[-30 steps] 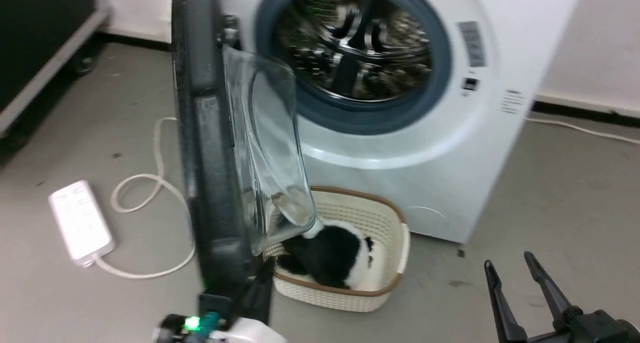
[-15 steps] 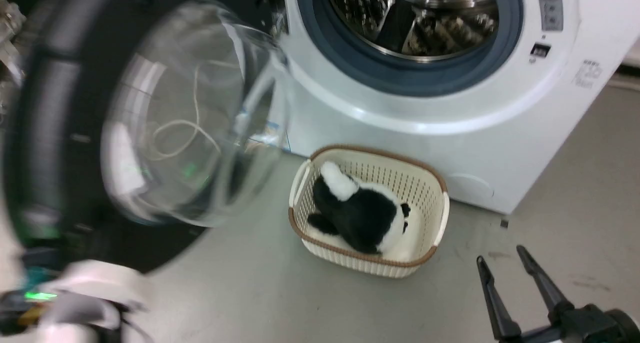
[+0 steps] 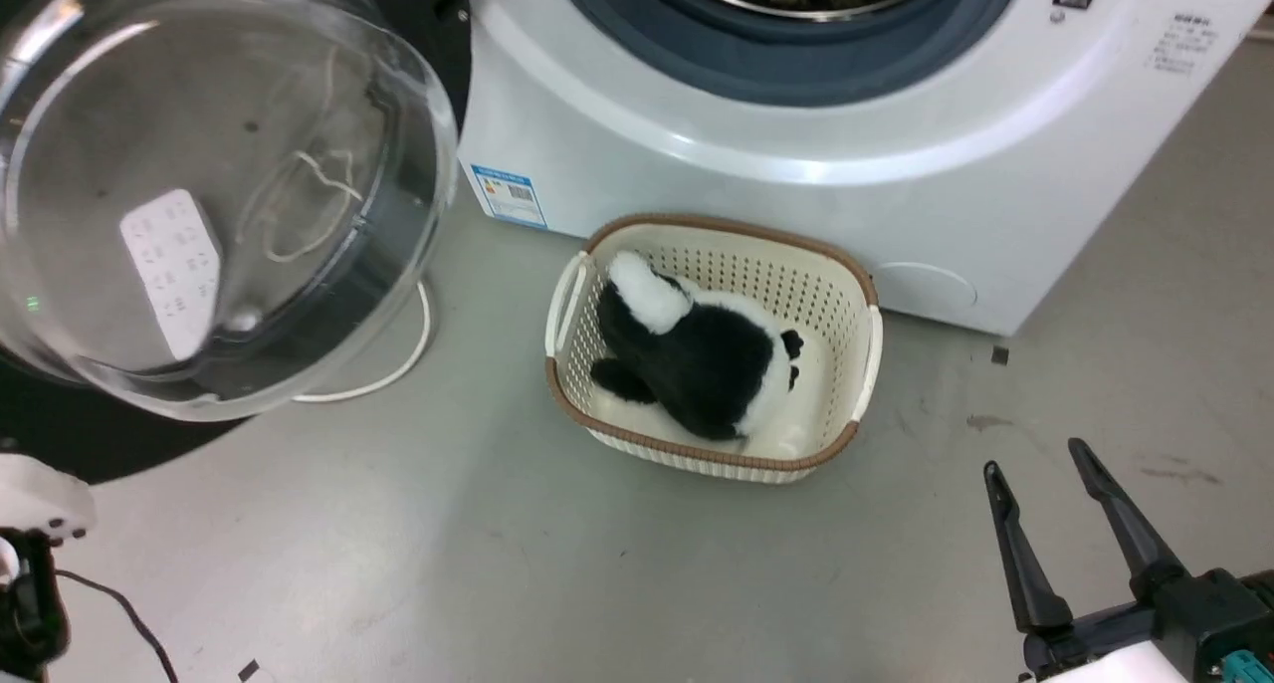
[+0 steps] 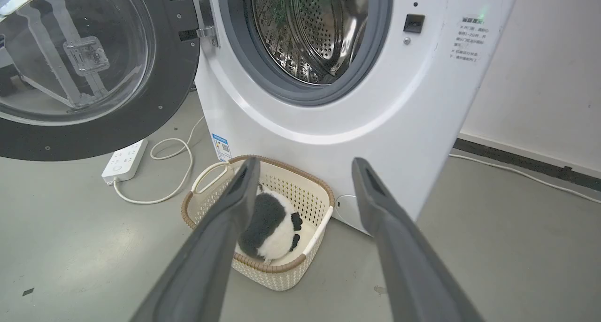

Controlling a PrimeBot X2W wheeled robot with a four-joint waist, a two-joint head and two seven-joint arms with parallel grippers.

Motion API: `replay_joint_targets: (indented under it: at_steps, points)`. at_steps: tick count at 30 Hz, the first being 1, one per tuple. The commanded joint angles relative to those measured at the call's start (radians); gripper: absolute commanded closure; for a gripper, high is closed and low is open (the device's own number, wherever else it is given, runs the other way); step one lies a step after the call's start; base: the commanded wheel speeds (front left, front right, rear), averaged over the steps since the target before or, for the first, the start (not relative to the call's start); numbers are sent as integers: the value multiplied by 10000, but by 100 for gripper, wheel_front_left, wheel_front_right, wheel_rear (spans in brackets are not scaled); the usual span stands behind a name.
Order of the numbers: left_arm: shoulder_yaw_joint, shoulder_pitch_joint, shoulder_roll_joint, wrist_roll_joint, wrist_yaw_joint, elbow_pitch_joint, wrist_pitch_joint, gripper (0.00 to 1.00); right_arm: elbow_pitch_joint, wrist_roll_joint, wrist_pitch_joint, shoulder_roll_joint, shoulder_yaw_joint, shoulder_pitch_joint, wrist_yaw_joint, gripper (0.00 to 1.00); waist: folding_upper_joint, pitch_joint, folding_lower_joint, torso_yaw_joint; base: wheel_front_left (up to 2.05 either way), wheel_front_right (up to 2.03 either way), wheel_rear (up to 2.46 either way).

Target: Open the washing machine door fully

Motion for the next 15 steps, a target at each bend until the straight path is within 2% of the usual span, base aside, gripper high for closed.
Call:
replay_joint_targets:
  at_steps: [1, 9, 12, 15]
  points:
    - [65, -307, 81, -72, -97, 407, -195, 100, -42, -89, -43, -91, -25, -106, -9, 0, -1, 92, -1, -55, 0, 0, 0]
    - [-36, -794, 95, -22, -421, 1620, -797, 100, 27, -98, -44, -67, -44, -154, -9, 0, -1, -179, -1, -157, 0, 0, 0]
    - [-83, -721, 49, 175, -553, 1454, -989, 100, 77, -79, -44, -16, -49, -144, -9, 0, -1, -484, -1, -224, 0, 0, 0]
    - [-102, -386, -172, 565, -644, 697, -1072, 100, 19, -76, -44, 59, -113, -106, -9, 0, -1, -913, -1, -341, 0, 0, 0]
